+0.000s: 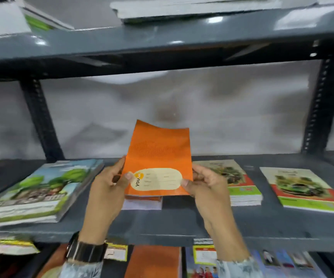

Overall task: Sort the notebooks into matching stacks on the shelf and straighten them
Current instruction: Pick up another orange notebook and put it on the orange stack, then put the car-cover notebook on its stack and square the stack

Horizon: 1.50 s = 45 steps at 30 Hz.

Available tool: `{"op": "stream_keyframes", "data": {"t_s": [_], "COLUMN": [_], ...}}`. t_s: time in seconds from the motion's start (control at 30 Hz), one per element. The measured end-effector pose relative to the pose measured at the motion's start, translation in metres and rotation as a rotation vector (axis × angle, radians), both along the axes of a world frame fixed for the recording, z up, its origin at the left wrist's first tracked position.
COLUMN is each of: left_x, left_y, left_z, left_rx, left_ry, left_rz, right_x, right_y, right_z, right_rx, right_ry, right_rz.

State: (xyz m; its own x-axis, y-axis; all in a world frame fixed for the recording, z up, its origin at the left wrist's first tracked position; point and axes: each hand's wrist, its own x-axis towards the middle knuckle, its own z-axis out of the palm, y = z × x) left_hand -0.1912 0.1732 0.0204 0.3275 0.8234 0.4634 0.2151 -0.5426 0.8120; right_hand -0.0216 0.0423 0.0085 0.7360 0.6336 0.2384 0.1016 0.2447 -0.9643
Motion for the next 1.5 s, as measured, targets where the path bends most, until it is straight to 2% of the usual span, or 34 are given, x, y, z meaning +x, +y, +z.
{"op": "stream_keyframes", "data": {"t_s": [0.17, 0.37, 0.47, 0.53, 0.6, 0.67, 0.77, 0.87, 0.97, 1.07, 1.17, 1.27, 1.37, 1.5], "left_x": [-0.024, -0.033, -0.033, -0.024, -0.009, 0.017, 0.069, 0.128, 0.180, 0.224, 0.255, 0.272, 0.280, 0.281], "left_y": [0.047, 0.061, 0.061, 0.043, 0.016, -0.014, -0.060, -0.101, -0.139, -0.165, -0.182, -0.195, -0.194, -0.192], "left_z": [-0.011, -0.023, -0.026, -0.021, -0.011, -0.003, 0.000, -0.006, -0.013, -0.026, -0.036, -0.036, -0.036, -0.028], "left_rx": [0.033, 0.225, 0.249, 0.325, 0.367, 0.345, 0.279, 0.278, 0.260, 0.248, 0.235, 0.226, 0.166, 0.051], "left_ry": [0.192, 0.414, 0.440, 0.398, 0.307, 0.180, 0.146, 0.196, 0.337, 0.500, 0.665, 0.660, 0.558, 0.378], "left_rz": [0.119, 0.332, 0.409, 0.433, 0.363, 0.183, -0.094, -0.260, -0.375, -0.371, -0.348, -0.261, -0.199, -0.175], "right_x": [-0.027, -0.034, -0.035, -0.028, -0.017, 0.000, 0.035, 0.082, 0.127, 0.156, 0.170, 0.179, 0.187, 0.199], "right_y": [0.052, 0.065, 0.053, 0.040, 0.024, -0.001, -0.048, -0.093, -0.128, -0.156, -0.171, -0.176, -0.178, -0.193], "right_z": [-0.003, -0.013, -0.009, -0.006, -0.004, -0.002, -0.003, -0.010, -0.018, -0.020, -0.016, -0.012, -0.010, -0.006], "right_rx": [-0.147, -0.297, -0.322, -0.248, -0.132, -0.040, -0.031, -0.163, -0.460, -0.848, -1.046, -1.087, -1.069, -0.943], "right_ry": [-0.097, -0.204, -0.297, -0.316, -0.329, -0.363, -0.452, -0.490, -0.497, -0.494, -0.389, -0.373, -0.334, -0.206], "right_rz": [0.026, 0.003, -0.067, -0.114, -0.155, -0.235, -0.388, -0.545, -0.704, -0.750, -0.688, -0.644, -0.592, -0.558]}}
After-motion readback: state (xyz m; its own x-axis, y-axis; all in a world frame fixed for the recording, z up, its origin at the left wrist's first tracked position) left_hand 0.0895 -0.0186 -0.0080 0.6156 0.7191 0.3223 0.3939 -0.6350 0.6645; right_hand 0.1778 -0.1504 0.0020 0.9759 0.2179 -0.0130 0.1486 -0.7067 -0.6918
